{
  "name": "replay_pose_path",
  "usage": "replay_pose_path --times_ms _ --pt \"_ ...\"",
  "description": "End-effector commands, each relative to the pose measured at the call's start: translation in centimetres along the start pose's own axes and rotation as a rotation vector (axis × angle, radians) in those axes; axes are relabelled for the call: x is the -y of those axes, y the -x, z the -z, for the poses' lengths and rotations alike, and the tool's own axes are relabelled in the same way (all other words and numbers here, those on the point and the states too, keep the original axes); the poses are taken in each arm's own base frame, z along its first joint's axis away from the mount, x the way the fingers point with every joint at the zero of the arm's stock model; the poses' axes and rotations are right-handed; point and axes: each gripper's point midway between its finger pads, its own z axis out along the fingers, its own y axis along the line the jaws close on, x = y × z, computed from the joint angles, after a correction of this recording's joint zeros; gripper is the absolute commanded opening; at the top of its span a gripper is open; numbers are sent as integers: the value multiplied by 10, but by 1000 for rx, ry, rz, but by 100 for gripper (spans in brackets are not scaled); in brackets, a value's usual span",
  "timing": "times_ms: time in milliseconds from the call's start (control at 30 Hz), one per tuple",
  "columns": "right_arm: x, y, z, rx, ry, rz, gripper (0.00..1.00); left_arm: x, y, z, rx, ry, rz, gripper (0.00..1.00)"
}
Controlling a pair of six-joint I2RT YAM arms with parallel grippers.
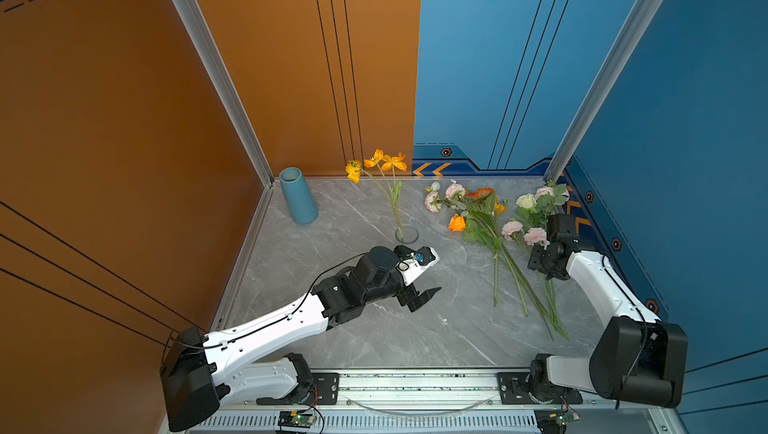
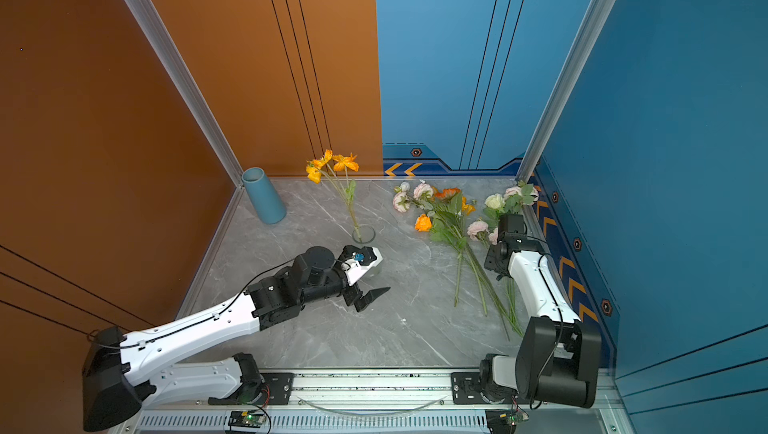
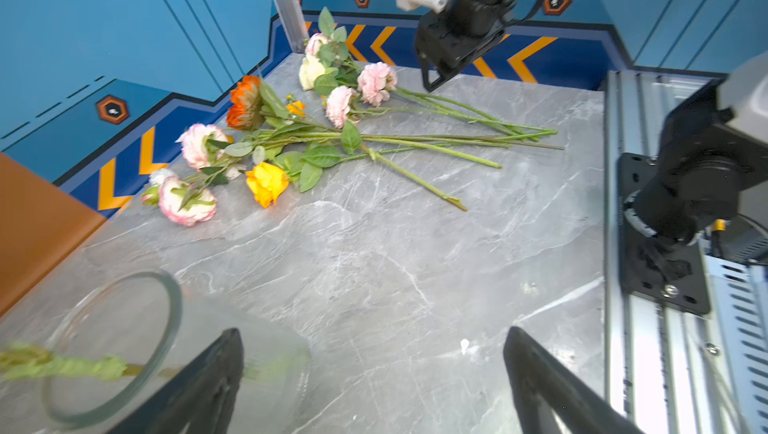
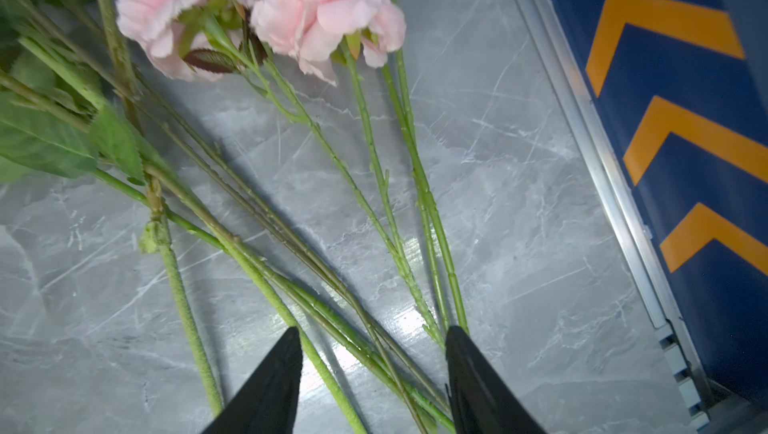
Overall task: Arrange the flowers into the vase
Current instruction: 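Withdraw the right gripper and reach down to the pink rose stems, then close the right gripper on the pink rose stems lying on the table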
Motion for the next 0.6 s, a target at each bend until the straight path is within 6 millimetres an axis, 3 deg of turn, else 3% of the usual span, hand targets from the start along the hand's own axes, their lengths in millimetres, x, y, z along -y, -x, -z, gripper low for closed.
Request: replay_pose_path --times_ms 0,167,267,567 --pt "2 -16 -17 -109 -28 36 54 32 17 -2 61 -156 19 98" --pt "7 -22 -44 -202 -95 70 42 33 17 -2 57 -157 22 98" --pt "16 -25 -53 -232 -152 84 41 30 16 2 59 -139 1 98" --pt "22 -18 -45 -217 -190 84 40 21 16 9 68 -86 -41 98"
